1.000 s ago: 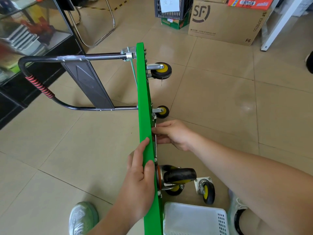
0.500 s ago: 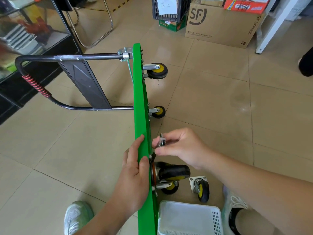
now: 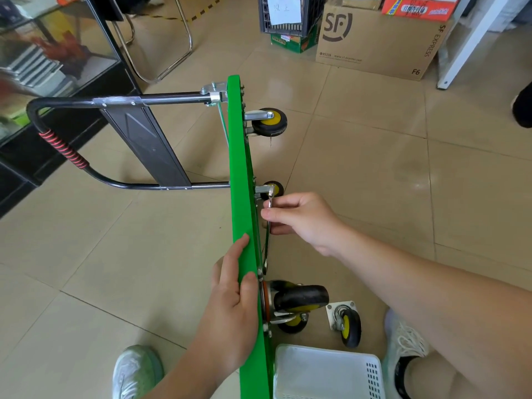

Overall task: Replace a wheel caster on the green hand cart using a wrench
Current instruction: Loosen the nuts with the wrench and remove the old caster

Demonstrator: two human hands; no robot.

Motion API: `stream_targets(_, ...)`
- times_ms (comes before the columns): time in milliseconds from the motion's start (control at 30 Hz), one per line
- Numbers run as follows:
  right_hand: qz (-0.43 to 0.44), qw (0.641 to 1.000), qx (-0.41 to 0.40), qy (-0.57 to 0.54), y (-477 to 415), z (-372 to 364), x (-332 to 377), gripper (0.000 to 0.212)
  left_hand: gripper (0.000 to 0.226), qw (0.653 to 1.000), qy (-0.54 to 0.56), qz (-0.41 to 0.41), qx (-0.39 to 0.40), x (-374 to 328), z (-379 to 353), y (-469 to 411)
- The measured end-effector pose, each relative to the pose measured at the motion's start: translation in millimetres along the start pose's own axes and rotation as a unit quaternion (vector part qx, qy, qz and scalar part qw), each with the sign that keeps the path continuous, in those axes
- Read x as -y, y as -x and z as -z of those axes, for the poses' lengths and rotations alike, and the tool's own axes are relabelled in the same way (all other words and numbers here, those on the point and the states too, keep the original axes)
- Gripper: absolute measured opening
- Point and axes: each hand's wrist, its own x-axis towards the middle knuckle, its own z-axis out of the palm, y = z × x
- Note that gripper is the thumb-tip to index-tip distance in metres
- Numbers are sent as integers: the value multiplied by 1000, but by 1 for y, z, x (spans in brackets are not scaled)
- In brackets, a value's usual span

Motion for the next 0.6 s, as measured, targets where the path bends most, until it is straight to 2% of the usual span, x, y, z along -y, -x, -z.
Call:
stream_targets(433, -61, 998, 27, 4, -36, -3, -14, 25, 52, 1000, 7, -1, 1, 0, 0, 1)
stream_targets(600, -71, 997, 29, -16, -36, 1, -15, 15, 52, 1000, 6, -2, -1, -1, -1, 0)
